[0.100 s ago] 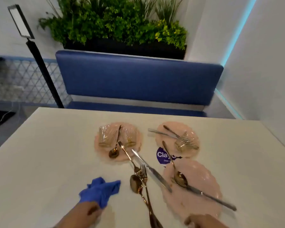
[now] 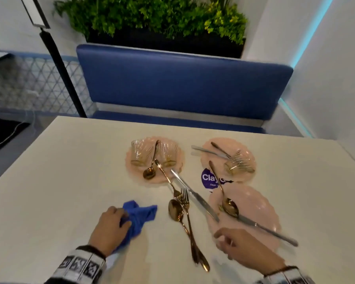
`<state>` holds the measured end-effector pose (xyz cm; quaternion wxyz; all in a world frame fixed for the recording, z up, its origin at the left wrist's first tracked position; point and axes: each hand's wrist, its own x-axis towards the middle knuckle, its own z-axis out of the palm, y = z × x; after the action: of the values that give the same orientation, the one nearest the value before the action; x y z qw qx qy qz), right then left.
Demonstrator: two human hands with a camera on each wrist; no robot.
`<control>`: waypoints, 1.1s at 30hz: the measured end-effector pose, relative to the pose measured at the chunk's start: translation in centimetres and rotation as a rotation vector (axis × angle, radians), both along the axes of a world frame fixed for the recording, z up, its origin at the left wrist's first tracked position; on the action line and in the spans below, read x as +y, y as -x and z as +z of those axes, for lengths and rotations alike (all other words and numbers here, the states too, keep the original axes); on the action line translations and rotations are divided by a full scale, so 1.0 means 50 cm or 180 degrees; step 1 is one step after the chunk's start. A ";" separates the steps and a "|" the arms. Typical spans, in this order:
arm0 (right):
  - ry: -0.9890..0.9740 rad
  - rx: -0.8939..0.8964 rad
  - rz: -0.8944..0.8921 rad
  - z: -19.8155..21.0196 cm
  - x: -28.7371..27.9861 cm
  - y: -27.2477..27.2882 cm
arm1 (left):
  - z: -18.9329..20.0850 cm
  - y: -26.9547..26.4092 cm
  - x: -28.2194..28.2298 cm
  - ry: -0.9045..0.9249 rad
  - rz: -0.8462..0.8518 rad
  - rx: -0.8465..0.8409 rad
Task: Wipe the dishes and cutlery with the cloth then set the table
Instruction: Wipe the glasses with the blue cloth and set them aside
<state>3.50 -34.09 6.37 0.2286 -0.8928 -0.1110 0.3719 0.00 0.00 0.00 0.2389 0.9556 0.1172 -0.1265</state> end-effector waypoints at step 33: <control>-0.2616 -0.0291 -0.2274 0.019 0.134 -0.180 | 0.179 -0.296 -0.235 0.3304 0.0964 0.0214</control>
<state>12.52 -27.38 7.31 0.6658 -0.7273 0.0533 0.1579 14.78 -11.73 8.96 0.6913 0.6799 0.1833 -0.1624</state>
